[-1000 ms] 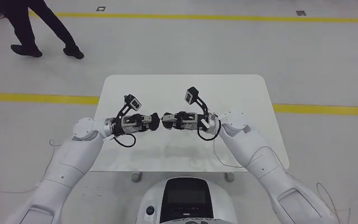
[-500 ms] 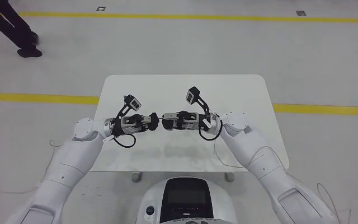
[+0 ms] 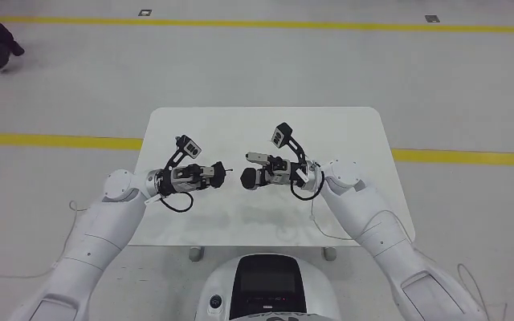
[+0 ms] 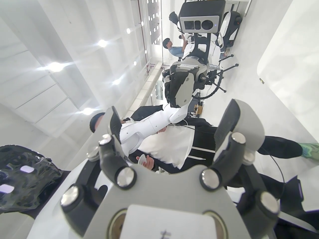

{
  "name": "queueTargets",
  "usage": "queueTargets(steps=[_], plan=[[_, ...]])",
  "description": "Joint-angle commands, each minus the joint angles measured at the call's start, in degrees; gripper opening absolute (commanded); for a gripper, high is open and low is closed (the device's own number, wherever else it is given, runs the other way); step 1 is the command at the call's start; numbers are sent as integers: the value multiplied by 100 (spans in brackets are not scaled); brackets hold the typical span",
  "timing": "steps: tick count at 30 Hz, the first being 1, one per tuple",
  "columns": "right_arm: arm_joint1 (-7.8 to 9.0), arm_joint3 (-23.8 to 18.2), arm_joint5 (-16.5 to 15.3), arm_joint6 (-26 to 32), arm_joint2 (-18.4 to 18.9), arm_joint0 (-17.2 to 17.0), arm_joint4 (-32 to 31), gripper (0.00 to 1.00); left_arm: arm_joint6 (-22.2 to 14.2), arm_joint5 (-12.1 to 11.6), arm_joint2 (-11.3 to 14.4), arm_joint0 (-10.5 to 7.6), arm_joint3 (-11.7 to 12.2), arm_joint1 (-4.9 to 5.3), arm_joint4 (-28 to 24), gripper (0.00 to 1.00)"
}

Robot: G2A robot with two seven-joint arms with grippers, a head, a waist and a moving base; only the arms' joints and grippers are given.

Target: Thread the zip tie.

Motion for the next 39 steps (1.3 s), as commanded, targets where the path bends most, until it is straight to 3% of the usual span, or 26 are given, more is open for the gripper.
queueTargets(steps=[1,5,9,15,21,28,34,37,39], plan=[[0,0,0,0,0,0,0,100,188,-11,-6,19,-39,-4,51,0],[0,0,0,0,0,0,0,100,-42,-180,-174,62,119,15,-142,0],[0,0,0,0,0,0,0,100,-141,-180,-460,136,240,61,-224,0],[0,0,0,0,0,0,0,100,-141,-180,-739,317,240,89,-516,0],[5,-24,-21,-92,6,-7,-89,100,-141,-180,-798,359,157,103,-684,0],[196,-467,185,-754,245,-98,-1721,100,-141,-180,-798,359,157,103,-684,0],[355,-1043,822,-822,250,-127,-3294,100,-141,-180,-798,359,157,103,-684,0],[394,-1272,1239,-718,-48,-34,-4387,100,-141,-180,-798,359,157,103,-684,0],[379,-1325,1451,-761,-203,-6,-4632,100,-141,-180,-798,359,157,103,-684,0]])
